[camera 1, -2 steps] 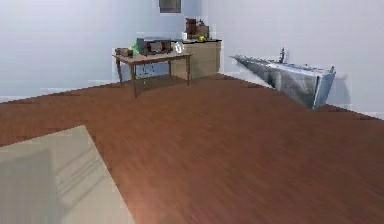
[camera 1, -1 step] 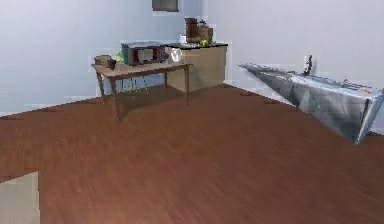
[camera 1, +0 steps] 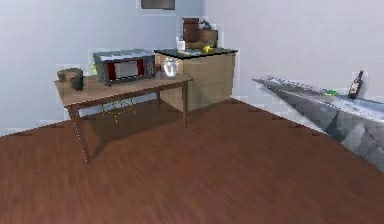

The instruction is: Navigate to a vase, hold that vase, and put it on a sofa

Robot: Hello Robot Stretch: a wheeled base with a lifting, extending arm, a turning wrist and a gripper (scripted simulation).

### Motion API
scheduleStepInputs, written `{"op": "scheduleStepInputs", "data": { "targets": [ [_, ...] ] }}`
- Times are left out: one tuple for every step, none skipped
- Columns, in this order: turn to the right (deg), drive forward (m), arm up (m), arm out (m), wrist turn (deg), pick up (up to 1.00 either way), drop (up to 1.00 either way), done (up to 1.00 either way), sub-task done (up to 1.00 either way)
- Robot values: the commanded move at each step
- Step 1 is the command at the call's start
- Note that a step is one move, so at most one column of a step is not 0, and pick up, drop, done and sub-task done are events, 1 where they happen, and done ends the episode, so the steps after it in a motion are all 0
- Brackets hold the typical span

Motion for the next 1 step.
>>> {"op": "scheduleStepInputs", "data": {
  "targets": [
    [-3.0, 0.0, 0.0, 0.0, 0.0, 0.0, 0.0, 0.0, 0.0]
  ]
}}
